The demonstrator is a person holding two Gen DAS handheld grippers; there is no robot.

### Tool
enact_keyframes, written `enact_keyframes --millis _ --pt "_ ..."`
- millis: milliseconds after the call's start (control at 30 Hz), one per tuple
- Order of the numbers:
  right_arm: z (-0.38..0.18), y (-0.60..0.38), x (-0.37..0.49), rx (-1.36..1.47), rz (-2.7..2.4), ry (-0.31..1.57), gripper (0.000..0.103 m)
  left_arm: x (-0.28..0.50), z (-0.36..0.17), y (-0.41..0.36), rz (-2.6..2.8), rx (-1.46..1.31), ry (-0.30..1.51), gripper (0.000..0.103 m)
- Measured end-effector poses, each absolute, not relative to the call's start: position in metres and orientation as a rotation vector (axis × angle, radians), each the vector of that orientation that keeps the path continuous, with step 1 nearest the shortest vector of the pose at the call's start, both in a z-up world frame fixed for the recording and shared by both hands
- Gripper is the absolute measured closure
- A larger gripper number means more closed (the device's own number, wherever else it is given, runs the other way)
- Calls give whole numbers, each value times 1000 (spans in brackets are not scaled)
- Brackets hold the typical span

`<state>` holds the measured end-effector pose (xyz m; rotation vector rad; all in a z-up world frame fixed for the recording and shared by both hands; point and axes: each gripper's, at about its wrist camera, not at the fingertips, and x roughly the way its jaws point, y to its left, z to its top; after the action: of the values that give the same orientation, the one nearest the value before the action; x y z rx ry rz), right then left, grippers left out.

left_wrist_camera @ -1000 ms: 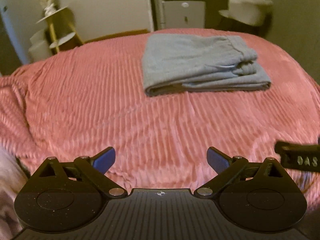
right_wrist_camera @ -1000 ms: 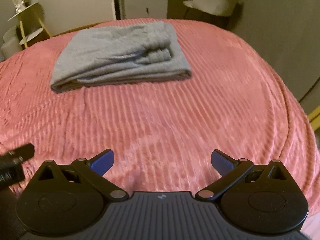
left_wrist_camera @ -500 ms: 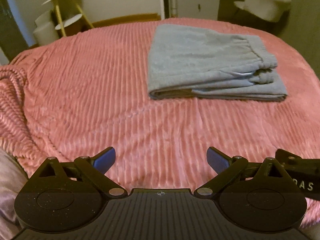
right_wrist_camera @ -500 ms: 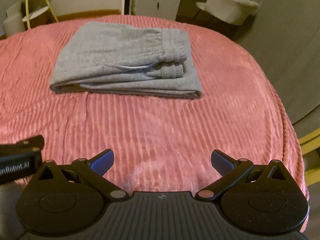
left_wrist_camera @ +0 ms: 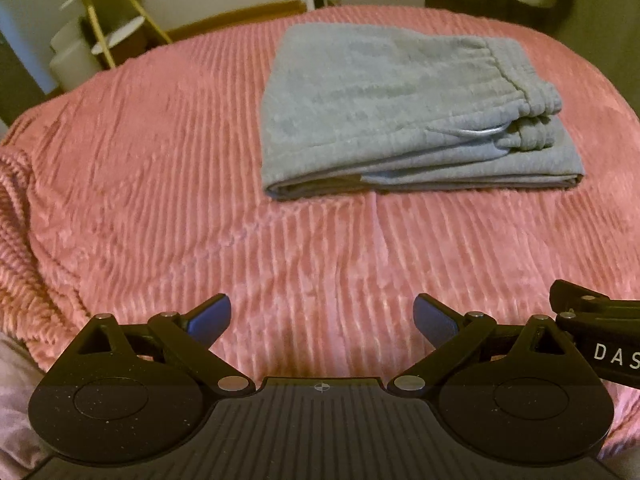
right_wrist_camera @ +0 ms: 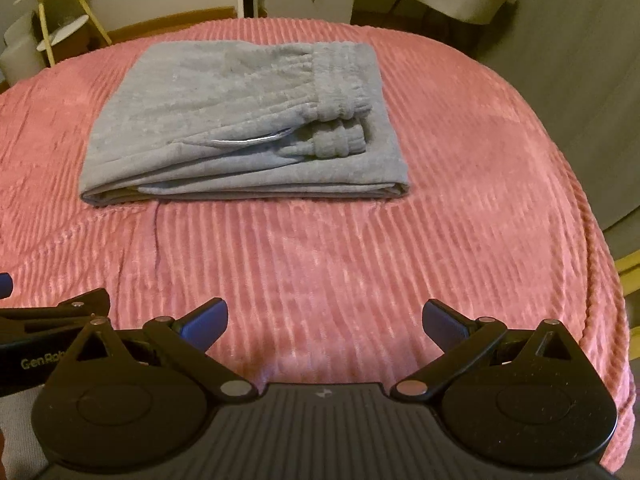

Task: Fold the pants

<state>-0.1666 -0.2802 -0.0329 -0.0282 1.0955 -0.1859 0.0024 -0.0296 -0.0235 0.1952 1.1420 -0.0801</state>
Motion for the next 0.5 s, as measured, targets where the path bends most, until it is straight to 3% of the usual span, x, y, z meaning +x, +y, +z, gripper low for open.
enact_keyframes --millis 500 --pt "-30 -289 -140 -11 -179 1138 0 25 -28 -37 -71 191 1210 3"
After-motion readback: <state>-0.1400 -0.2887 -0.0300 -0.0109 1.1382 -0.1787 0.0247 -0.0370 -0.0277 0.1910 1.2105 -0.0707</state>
